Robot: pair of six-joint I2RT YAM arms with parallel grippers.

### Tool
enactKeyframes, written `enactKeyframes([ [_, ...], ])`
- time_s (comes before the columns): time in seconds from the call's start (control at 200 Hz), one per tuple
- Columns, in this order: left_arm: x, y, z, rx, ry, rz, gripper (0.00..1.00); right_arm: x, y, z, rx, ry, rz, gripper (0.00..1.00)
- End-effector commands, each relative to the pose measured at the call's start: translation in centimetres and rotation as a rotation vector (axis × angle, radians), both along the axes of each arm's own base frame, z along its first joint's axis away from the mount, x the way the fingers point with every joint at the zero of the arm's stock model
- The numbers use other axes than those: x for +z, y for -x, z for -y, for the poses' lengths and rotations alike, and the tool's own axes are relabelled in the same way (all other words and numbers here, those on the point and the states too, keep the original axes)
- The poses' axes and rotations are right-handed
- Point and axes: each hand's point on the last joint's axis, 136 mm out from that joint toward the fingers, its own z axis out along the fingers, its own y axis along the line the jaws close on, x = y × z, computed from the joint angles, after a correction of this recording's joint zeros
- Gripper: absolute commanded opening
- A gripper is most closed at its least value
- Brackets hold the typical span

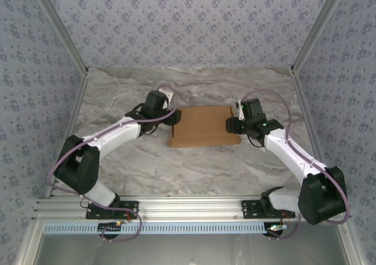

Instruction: Fold the paper box

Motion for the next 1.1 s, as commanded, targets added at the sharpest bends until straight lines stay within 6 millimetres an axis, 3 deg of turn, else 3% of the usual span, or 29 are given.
enactKeyframes([
  [0.0,0.6,-1.3,0.2,-0.007,0.001,0.000,0.71,-1.1,2.3,0.7,-0.006,0.053,-0.069,0.61],
  [0.135,-0.5,-2.4,-0.1,0.006,0.027,-0.057,0.71,-2.2,3.7,0.2,0.018,0.058,-0.110,0.62],
  [0.3,-0.9,-3.8,1.0,-0.054,0.023,-0.096,0.71,-3.0,6.2,-0.6,0.073,0.064,-0.150,0.62],
  [0.49,-2.1,-5.6,3.3,-0.170,-0.009,-0.109,0.71,-3.7,9.6,-4.6,0.231,-0.051,-0.210,0.62],
  [0.655,-3.2,-7.2,5.5,-0.265,-0.028,-0.150,0.71,-5.8,11.3,-7.8,0.352,-0.121,-0.275,0.62],
  [0.85,-4.8,-7.5,7.0,-0.320,0.015,-0.293,0.70,-7.6,10.4,-9.3,0.384,-0.153,-0.304,0.61],
  [1.094,-5.4,-6.5,6.7,-0.342,0.117,-0.412,0.66,-6.7,6.8,-9.1,0.379,-0.223,-0.282,0.60],
])
